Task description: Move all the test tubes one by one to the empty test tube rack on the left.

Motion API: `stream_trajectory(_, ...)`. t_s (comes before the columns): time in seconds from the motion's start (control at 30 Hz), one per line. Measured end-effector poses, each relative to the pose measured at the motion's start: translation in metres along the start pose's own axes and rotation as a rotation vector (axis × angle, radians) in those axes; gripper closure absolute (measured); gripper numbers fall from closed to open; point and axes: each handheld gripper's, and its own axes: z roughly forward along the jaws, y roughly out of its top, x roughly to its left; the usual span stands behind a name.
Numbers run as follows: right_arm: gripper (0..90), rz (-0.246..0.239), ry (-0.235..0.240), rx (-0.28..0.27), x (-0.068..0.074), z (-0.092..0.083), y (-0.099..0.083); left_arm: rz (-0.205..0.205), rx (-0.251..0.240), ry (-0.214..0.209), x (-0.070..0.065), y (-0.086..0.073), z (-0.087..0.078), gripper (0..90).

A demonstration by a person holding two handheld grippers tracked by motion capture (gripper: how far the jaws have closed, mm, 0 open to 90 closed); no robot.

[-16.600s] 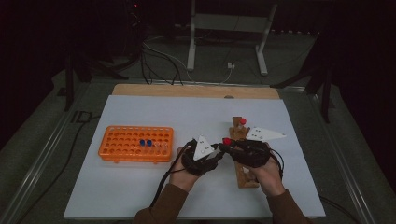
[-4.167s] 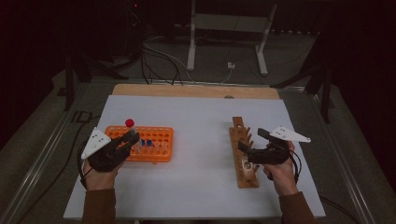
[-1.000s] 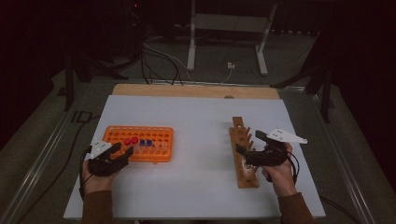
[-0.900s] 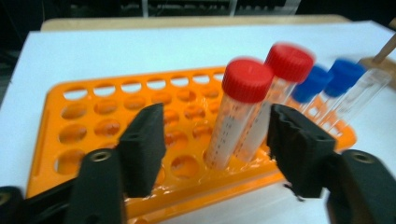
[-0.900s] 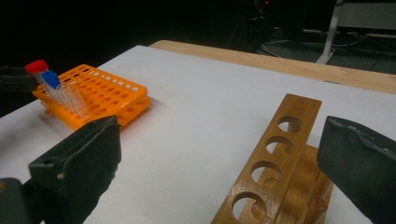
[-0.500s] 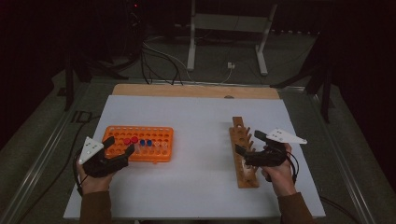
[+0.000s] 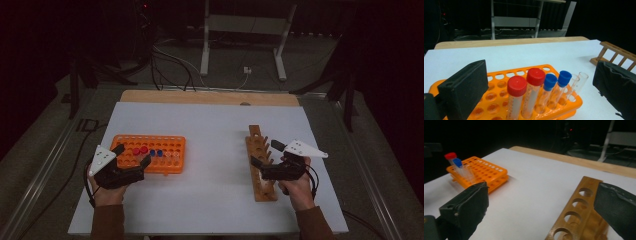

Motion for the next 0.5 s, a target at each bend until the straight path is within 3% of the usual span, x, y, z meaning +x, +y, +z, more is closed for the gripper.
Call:
stream_trajectory(0.3,0.3,-0.053,-0.033,-0.002,0.005,0.001,-0.003,0.025,0.009,0.001,-0.010,0.002,0.004,0.5)
stream_trajectory(0.5,0.3,-0.050,-0.047,-0.005,0.003,0.000,-0.003,0.019,0.002,-0.004,-0.011,0.003,0.004,0.5)
